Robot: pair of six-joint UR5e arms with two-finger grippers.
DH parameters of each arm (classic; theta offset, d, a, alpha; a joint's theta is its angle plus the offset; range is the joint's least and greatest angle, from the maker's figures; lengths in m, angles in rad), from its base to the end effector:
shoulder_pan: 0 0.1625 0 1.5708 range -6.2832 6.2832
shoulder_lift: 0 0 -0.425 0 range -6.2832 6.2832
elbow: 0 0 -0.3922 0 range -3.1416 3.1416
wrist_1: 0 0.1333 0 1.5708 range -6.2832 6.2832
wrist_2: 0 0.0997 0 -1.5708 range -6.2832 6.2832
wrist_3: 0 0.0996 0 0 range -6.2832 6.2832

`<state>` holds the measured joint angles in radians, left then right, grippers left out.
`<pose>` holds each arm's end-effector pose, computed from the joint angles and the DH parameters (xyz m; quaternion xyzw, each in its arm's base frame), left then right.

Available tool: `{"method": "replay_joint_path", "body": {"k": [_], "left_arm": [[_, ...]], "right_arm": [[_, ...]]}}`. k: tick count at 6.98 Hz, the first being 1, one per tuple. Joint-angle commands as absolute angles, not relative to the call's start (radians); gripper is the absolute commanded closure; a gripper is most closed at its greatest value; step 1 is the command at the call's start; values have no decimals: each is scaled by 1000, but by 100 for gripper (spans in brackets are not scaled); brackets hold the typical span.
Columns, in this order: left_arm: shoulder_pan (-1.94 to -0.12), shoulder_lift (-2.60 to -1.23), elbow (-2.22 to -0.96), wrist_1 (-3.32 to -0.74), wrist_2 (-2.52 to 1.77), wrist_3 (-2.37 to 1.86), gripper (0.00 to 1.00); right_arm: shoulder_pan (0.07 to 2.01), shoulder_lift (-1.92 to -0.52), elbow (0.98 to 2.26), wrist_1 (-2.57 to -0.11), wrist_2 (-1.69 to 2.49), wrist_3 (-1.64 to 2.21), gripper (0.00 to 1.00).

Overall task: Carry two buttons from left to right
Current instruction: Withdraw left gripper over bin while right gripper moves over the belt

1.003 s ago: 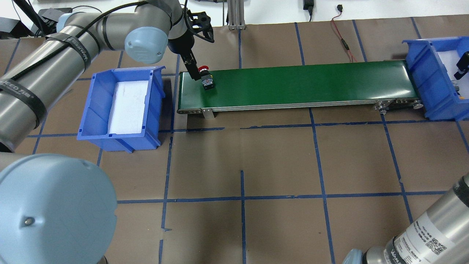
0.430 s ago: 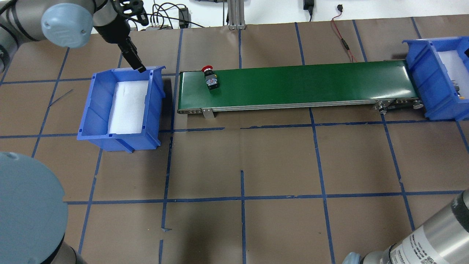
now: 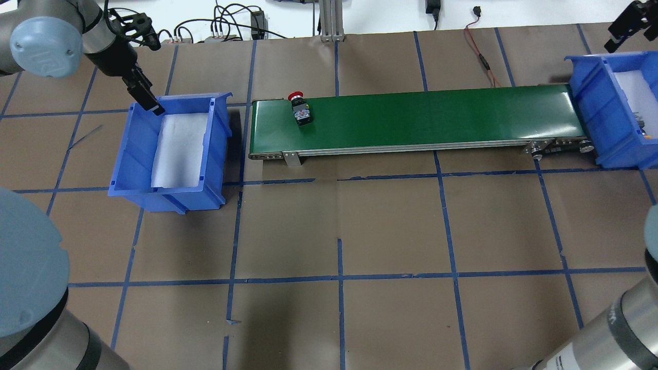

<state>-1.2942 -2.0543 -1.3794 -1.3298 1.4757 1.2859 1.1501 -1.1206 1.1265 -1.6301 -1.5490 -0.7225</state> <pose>0.0450 -0.6813 0.3217 -0.4817 -0.8747 0.0153 0.0517 -0.1549 -0.6779 0.4487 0.1506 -0.9882 0.0283 0.0053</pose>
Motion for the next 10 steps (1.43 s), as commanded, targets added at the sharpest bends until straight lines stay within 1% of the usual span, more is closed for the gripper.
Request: {"method": "replay_joint_path", "body": {"k": [1,2,3,5,6,7,10], "left_arm": [[-1279,-2074,-1411,-1318,1471,1264,0],[-1278,-2085,-1411,-1318,1471,1264,0],[-1278,-2085,-1413,-1318,1471,1262,0],[-1276,-2086,-1411,-1319,1473,1264,0],[-1275,-2086,-1411,-1318,1474,1267,0],[-1275,-2086,-1411,-1318,1474,1269,0],[-1249,-2086,-1411,-1318,1477,1285,0]], "right_arm": [[1241,-1141,1129,-1626,-1557,-611,10],[1290,-1152,1129,-1623,-1559,-547,9],[1346,-1154,1129,-1621,-1562,-446,1],[1431,-1192,1129,-1615,-1568,-288,0],[1430,-1192,1121,-1571,-1556,-282,0],[1436,-1196,1121,-1580,-1565,-296,0],[1525,-1235,1167,-1565,-1571,-217,0]]}}
